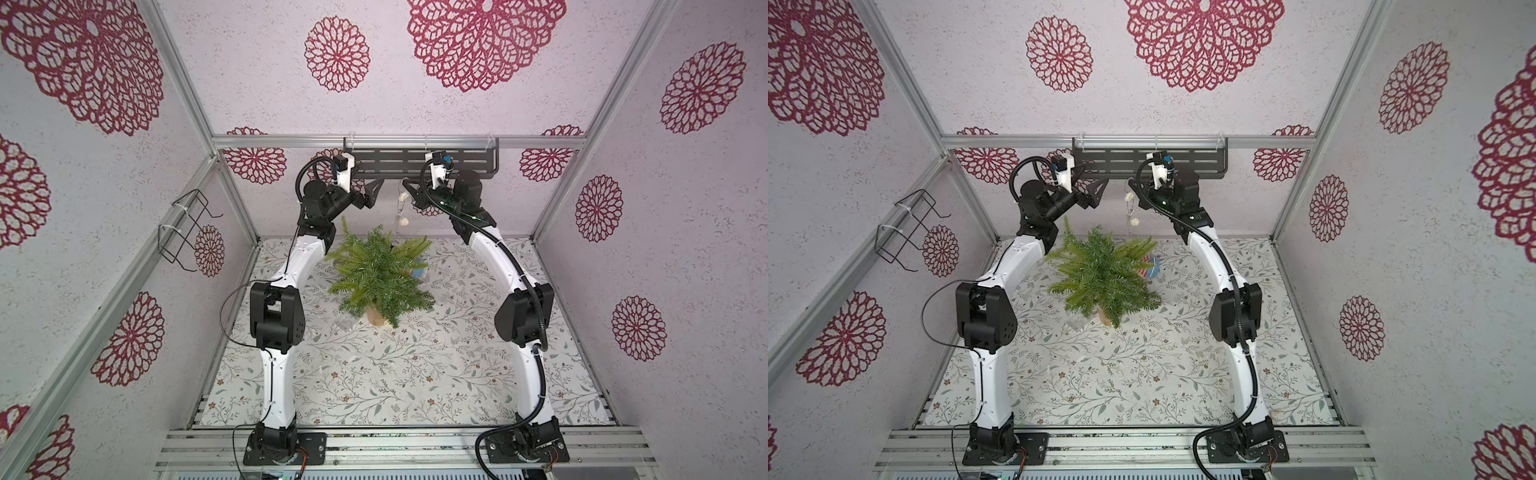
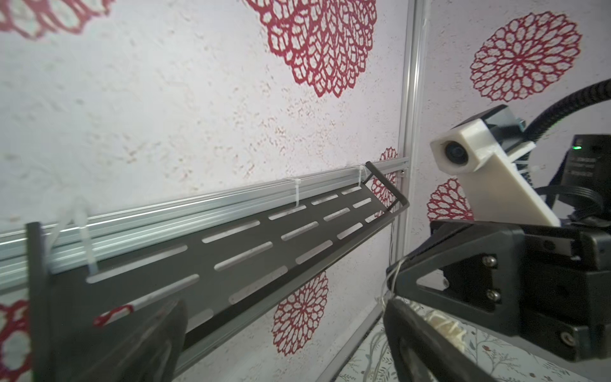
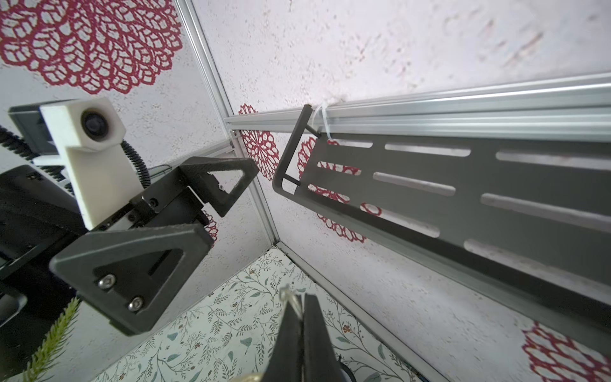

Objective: Remove string lights from the small christmas tree
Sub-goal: Remove the light string from the Christmas tree.

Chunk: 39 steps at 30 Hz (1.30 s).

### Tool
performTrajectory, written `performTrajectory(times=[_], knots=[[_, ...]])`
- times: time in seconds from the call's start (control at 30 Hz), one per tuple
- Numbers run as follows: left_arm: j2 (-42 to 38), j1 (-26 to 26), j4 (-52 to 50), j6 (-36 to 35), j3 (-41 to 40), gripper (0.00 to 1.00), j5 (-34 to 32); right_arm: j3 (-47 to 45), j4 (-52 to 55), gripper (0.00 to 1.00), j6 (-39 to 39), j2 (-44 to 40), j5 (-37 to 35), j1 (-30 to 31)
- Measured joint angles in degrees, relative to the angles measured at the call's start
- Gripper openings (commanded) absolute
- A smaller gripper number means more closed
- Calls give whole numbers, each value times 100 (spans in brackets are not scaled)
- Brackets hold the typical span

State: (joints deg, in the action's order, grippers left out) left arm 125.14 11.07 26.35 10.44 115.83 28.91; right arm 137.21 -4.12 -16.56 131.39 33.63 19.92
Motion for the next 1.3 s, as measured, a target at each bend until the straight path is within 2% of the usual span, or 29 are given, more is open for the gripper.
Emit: performTrajectory(times=[0.23, 0.5, 0.77, 0.93, 1.3], knots=[[-570, -107, -120, -74, -498, 97, -352, 0, 138, 0, 61, -68, -293, -4], [-1930, -450, -293, 387, -1958, 97, -437, 0, 433, 0, 358, -173, -835, -4], [-3215, -935, -1617, 813, -2796, 97, -717, 0, 739, 0, 651, -415, -1292, -4], [-3958, -907, -2522, 807, -3526, 100, -874, 0, 929, 0, 824, -704, -1554, -4], [-5814, -896, -4135, 1088, -5016, 99, -1290, 0, 1325, 0, 1233, -1314, -2039, -4]])
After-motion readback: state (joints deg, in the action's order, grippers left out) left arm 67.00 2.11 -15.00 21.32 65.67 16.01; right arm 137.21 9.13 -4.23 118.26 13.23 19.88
